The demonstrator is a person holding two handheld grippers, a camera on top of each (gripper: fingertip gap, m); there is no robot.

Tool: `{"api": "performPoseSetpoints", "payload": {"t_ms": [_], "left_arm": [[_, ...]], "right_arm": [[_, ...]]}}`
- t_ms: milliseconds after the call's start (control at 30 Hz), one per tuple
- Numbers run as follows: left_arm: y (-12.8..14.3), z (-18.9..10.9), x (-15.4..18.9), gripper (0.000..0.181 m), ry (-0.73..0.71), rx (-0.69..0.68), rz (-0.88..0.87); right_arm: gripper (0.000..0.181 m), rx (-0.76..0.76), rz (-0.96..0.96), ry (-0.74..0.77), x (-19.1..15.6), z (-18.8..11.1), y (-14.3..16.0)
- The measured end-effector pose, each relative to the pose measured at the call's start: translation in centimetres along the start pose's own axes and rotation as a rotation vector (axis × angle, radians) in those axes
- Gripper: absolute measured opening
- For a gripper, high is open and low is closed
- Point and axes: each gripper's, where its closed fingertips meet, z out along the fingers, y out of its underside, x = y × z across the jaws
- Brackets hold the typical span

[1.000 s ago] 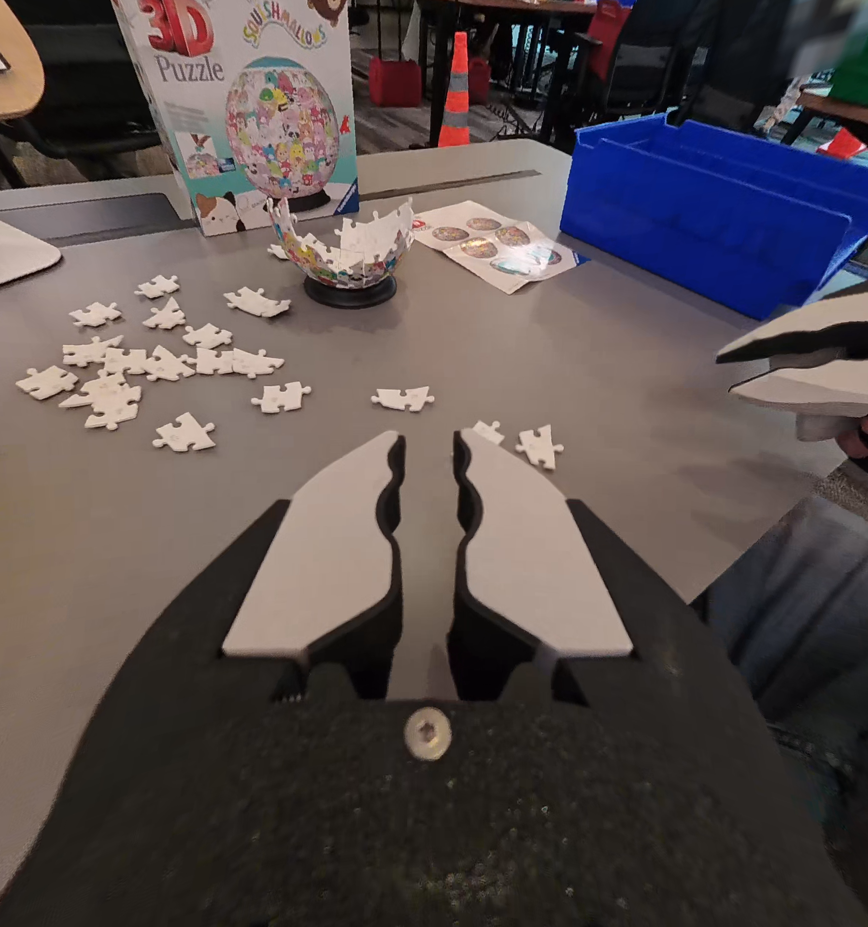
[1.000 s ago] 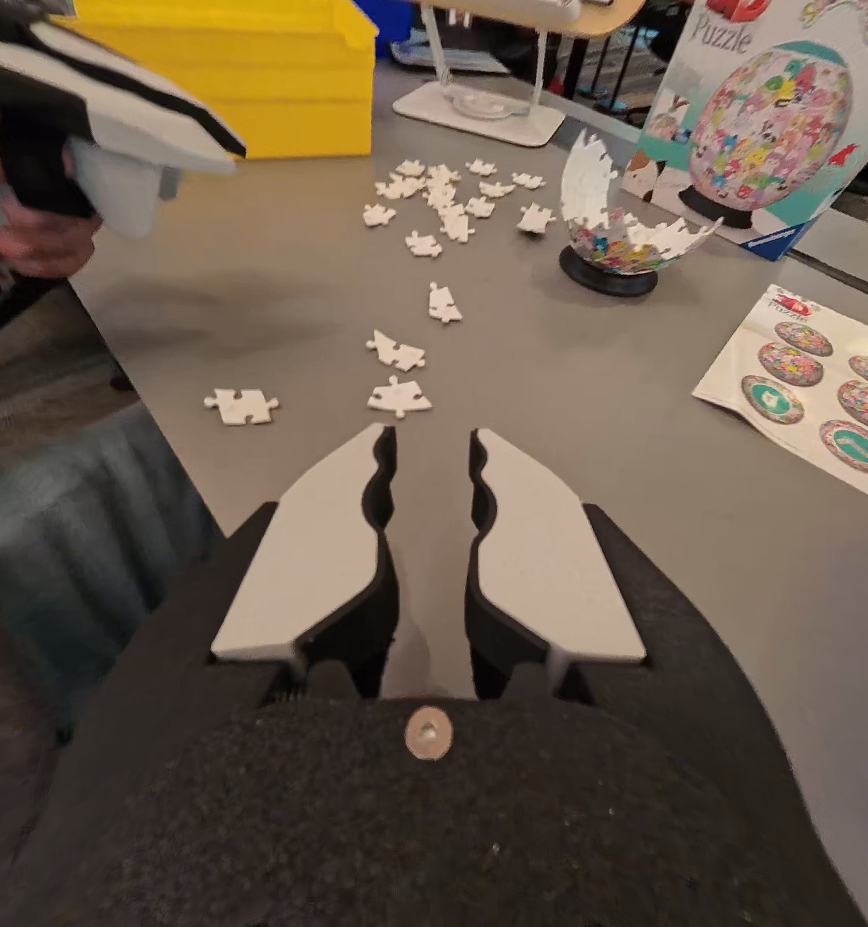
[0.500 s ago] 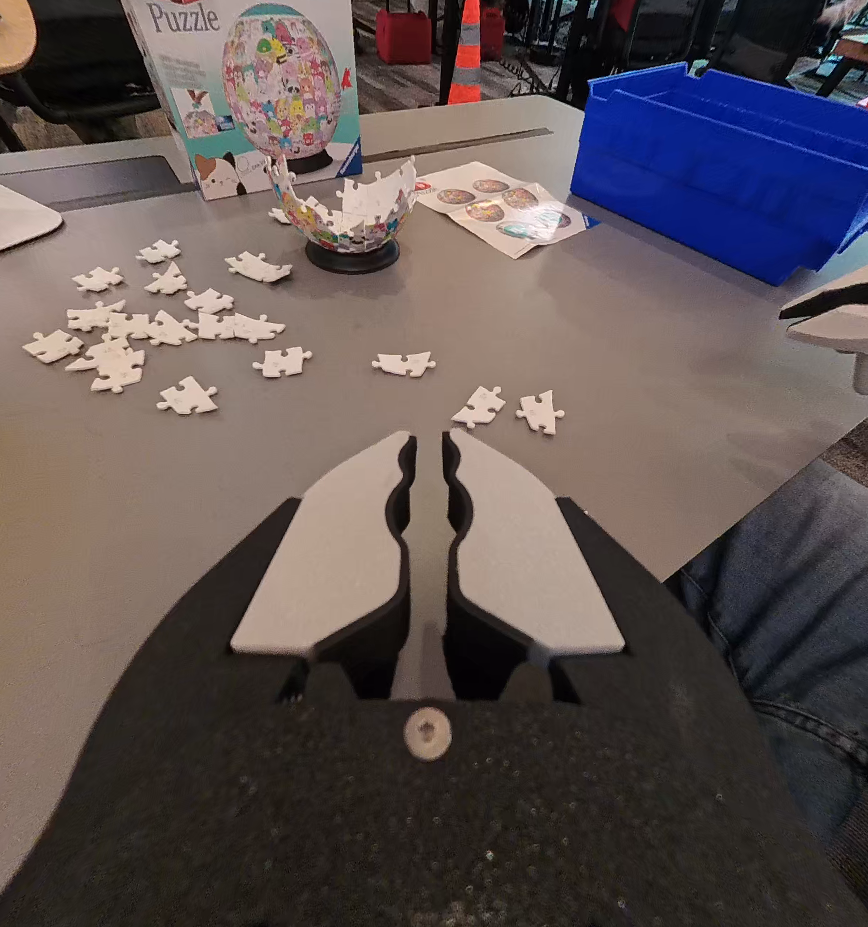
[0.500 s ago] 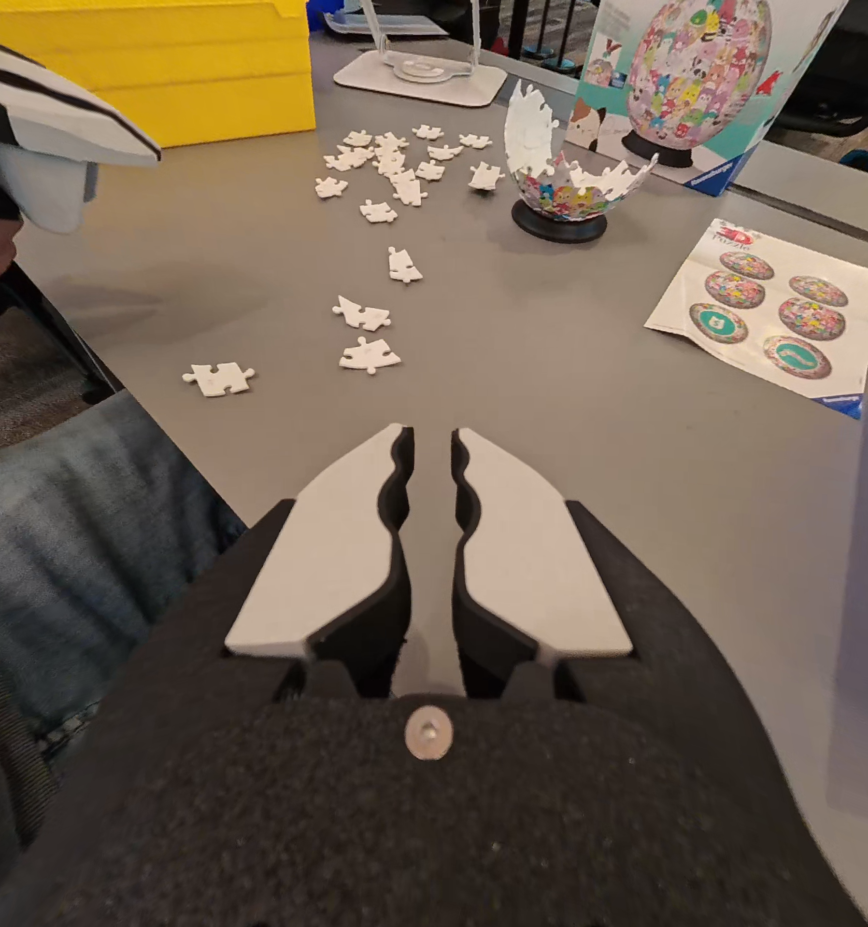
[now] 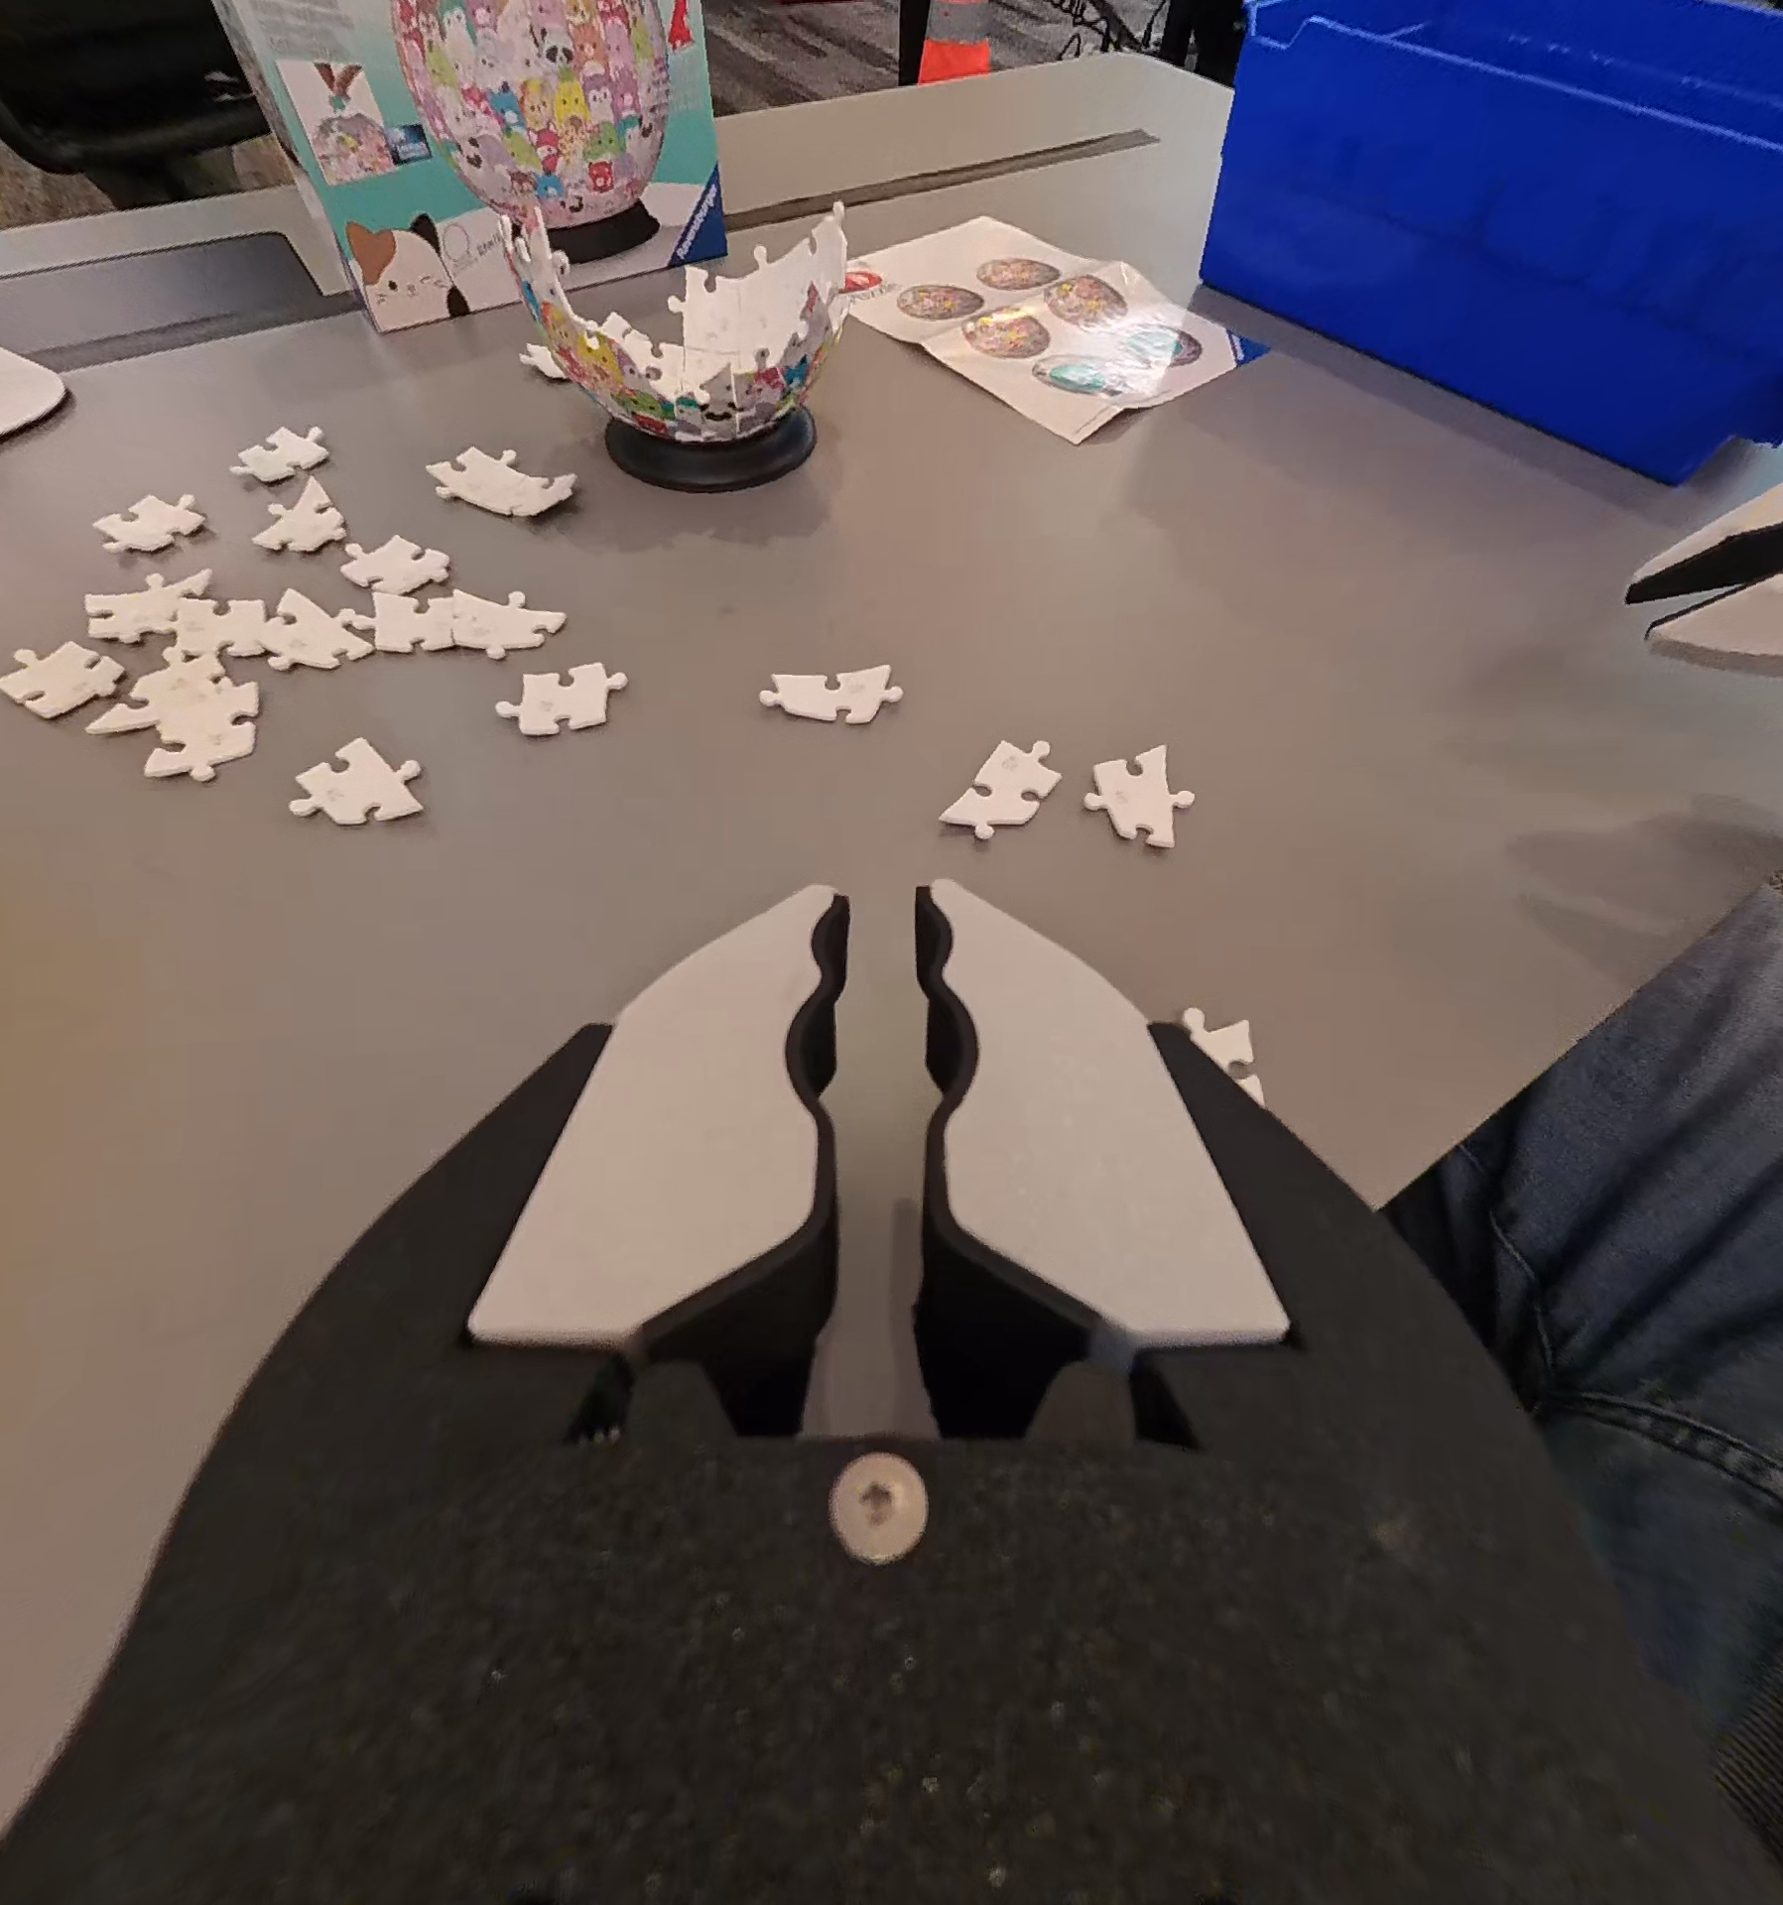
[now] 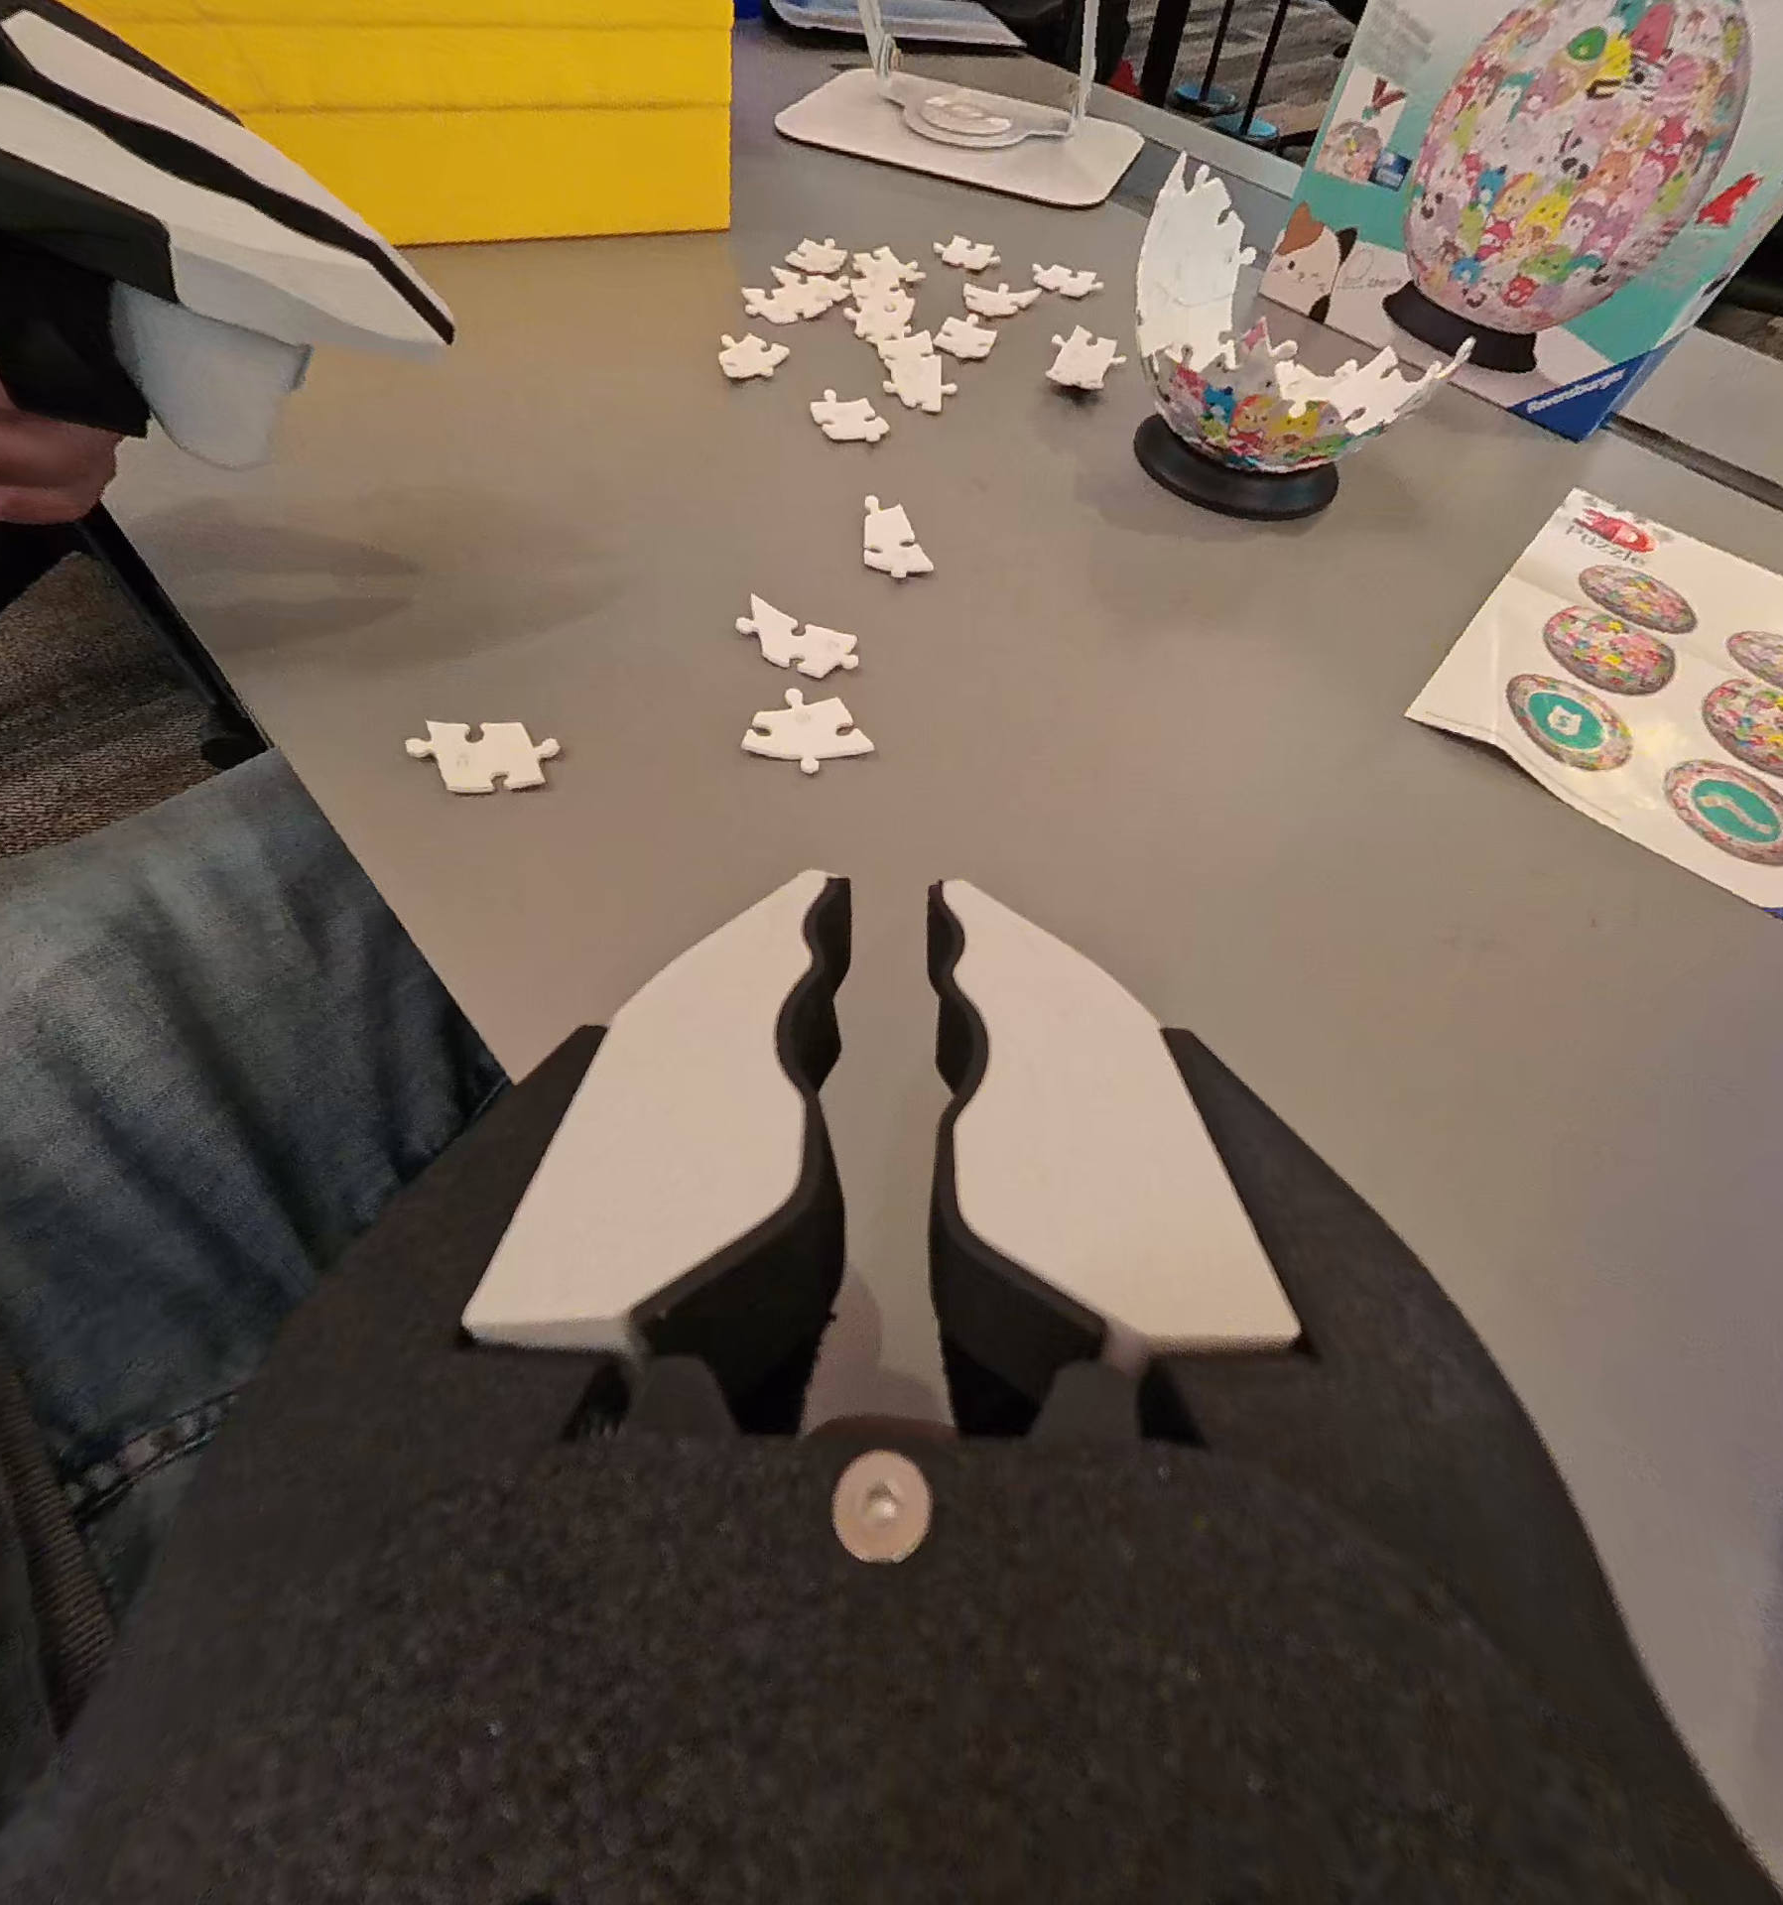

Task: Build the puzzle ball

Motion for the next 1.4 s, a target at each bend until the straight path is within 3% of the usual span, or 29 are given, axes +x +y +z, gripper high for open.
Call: {"api": "performPoseSetpoints", "payload": {"t_ms": [500, 767, 933, 1033, 1200, 1400], "left_arm": [[0.8, 0.1, -0.4, 0.013, -0.006, -0.033, -0.025], [0.5, -0.7, 0.4, 0.019, -0.007, -0.029, 0.003], [-0.1, -0.2, 1.5, 0.023, 0.044, -0.023, 0.008], [-0.2, 0.7, 1.6, 0.025, 0.069, -0.028, 0.025], [-0.5, 2.9, 1.0, 0.027, 0.137, -0.037, -0.033], [-0.6, 4.7, 1.5, 0.027, 0.225, -0.064, -0.089]], "right_arm": [[0.015, -0.026, 0.026, -0.041, -0.1, 0.8, 0.4], [0.03, -0.019, 0.068, -0.1, -0.6, -0.4, 0.1], [0.051, 0.061, 0.044, -0.074, 1.1, -1.2, -2.1], [0.077, 0.035, 0.054, -0.038, 3.2, -0.8, -3.1], [0.078, -0.017, 0.061, -0.167, 4.2, 1.1, -7.7], [0.059, -0.111, -0.262, -0.228, 8.0, 5.5, -15.8]]}}
